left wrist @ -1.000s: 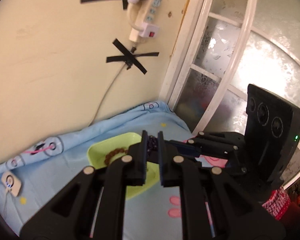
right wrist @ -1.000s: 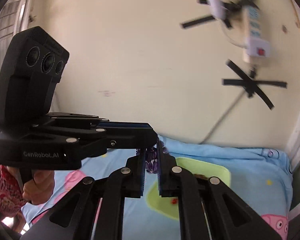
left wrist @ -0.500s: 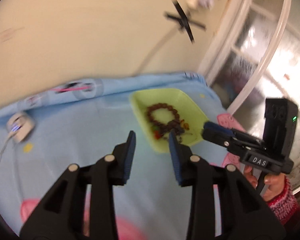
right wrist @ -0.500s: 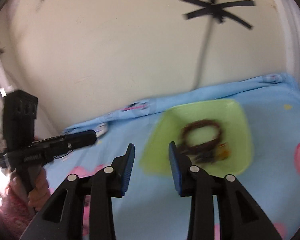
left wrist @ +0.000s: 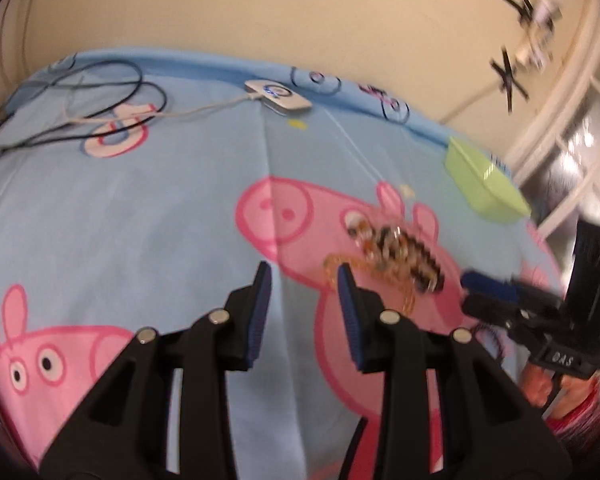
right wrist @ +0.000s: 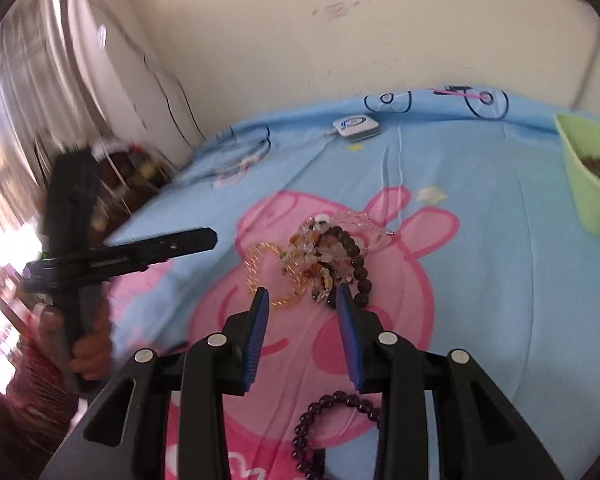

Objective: Organize jewelry

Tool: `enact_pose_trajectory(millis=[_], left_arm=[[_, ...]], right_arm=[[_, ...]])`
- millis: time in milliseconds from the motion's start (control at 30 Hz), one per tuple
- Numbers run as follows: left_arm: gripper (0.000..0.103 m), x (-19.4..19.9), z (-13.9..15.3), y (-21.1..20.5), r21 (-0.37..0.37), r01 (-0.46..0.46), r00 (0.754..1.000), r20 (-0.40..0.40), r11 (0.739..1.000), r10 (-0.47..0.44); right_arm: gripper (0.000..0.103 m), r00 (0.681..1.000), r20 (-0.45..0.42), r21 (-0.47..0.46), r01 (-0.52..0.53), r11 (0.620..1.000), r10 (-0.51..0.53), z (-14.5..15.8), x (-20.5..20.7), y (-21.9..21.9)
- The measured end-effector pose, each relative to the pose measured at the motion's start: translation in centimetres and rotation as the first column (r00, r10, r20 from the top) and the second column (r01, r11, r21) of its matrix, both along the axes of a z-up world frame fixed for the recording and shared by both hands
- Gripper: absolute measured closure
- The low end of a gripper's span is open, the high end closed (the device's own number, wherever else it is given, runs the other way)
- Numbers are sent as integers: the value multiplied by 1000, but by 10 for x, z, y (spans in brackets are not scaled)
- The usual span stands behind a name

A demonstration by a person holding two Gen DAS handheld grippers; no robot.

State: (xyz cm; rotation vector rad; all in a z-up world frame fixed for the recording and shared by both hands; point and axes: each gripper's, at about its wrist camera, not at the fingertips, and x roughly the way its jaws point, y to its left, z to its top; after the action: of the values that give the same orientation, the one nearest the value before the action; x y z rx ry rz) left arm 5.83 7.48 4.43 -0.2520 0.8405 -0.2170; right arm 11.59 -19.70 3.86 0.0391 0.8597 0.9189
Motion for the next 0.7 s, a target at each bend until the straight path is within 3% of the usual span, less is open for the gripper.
enact_pose_trajectory(millis=[167, 333, 400, 433, 500, 700], left_arm=[[71, 6, -16, -17, 29, 53, 999, -12, 998, -53], [71, 2, -14, -10, -17, 53, 999, 15, 998, -52], [71, 1, -14, -8, -28, 47, 999, 17, 999, -46], [71, 1, -13, -8, -33, 47, 999, 19, 998, -46], [71, -1, -12, -7, -40, 51, 998, 27, 998, -50], [71, -10, -5, -19, 12, 76, 994, 73, 997, -77]], right_arm=[[93, 997, 64, -146, -38, 989, 48, 3, 11, 38], [93, 991, 90, -238, -75, 968, 99, -1, 25, 70], [93, 994, 63, -216, -70, 974, 85, -4, 32, 75], [103, 995, 67, -213, -58, 975, 74, -4, 34, 76], [103, 996, 74, -199, -36, 979, 51, -2, 35, 70], [103, 1000, 22, -10, 18, 1000, -18, 21, 2, -4]])
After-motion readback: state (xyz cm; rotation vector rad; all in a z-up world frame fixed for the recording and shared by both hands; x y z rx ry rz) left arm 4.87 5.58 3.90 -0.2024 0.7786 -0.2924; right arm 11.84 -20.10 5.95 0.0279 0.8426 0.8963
